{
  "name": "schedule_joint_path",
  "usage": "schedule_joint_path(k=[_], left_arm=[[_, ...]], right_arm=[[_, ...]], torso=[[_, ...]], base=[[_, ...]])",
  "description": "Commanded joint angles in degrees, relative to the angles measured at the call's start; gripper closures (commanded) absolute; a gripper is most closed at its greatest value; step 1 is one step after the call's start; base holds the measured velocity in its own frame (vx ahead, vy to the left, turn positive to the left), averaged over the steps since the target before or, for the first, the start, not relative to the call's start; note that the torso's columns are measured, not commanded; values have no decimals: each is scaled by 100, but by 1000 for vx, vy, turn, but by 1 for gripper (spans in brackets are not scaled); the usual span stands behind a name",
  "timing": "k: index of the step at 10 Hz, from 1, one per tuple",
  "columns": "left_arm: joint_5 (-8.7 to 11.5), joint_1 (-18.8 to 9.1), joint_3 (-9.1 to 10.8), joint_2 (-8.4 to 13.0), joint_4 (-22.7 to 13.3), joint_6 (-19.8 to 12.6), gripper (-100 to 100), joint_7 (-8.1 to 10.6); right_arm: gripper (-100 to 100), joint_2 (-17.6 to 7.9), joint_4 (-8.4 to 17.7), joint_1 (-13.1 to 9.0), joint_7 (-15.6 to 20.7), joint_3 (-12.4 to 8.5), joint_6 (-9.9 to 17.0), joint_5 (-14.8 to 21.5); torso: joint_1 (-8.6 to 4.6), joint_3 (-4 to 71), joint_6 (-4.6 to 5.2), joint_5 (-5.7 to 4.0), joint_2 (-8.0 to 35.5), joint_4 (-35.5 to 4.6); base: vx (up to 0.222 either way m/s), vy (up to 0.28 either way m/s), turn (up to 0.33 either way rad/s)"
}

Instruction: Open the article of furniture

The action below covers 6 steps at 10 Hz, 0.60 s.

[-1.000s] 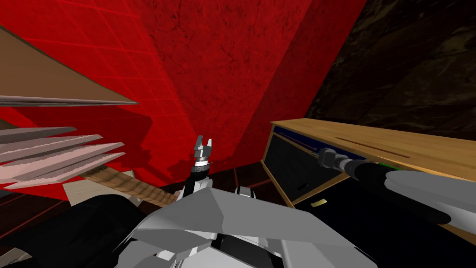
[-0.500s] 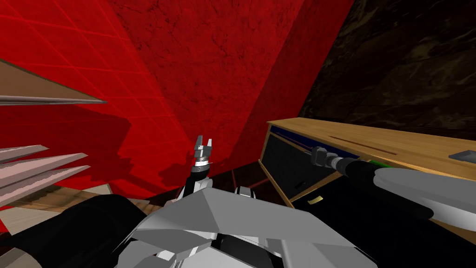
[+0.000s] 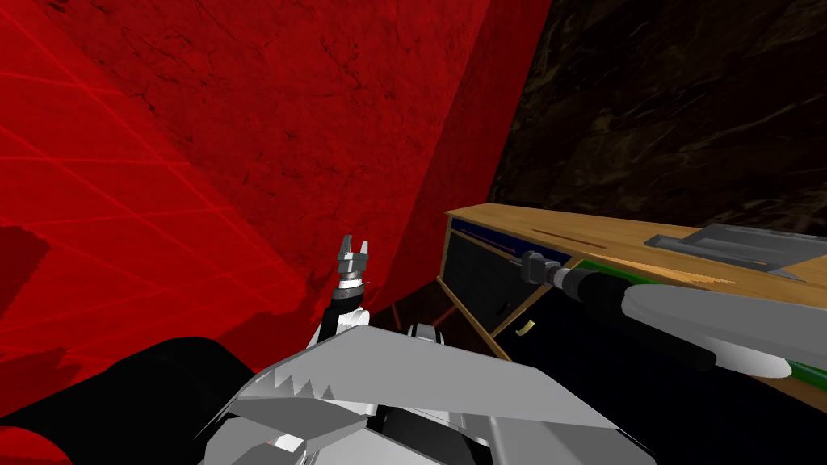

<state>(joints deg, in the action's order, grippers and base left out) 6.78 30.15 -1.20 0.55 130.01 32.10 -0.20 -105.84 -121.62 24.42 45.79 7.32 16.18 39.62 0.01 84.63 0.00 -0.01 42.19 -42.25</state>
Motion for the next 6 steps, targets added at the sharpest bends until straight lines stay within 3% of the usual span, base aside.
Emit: schedule_joint_path(k=[1,2,3,4,5,6], left_arm=[[0,-2,-1,0,0,0,0,0],[0,0,0,0,0,0,0,0],[0,-2,-1,0,0,0,0,0],[0,-4,-1,0,0,-1,0,0],[0,-4,0,1,-1,-1,0,0],[0,-3,0,1,-1,-1,0,0]], right_arm=[[100,-129,-409,-332,8,335,94,176],[100,-129,-450,-182,8,252,94,176],[100,-129,-450,-339,8,417,94,176],[100,-129,-450,-471,8,454,94,176],[100,-95,-446,-460,76,457,83,92],[-100,-221,-420,-519,152,451,64,71]], torso=[[-2,-8,-6,0,14,-3],[-4,-11,5,0,17,-6],[-6,-15,-5,-2,26,-7],[-11,-19,-5,-2,32,-9],[-14,-19,0,-4,30,-9],[-9,-12,2,-2,19,-6]], base=[[109,54,-382],[69,53,-195],[13,25,46],[-12,-1,45],[-7,-2,6],[59,-77,-18]])
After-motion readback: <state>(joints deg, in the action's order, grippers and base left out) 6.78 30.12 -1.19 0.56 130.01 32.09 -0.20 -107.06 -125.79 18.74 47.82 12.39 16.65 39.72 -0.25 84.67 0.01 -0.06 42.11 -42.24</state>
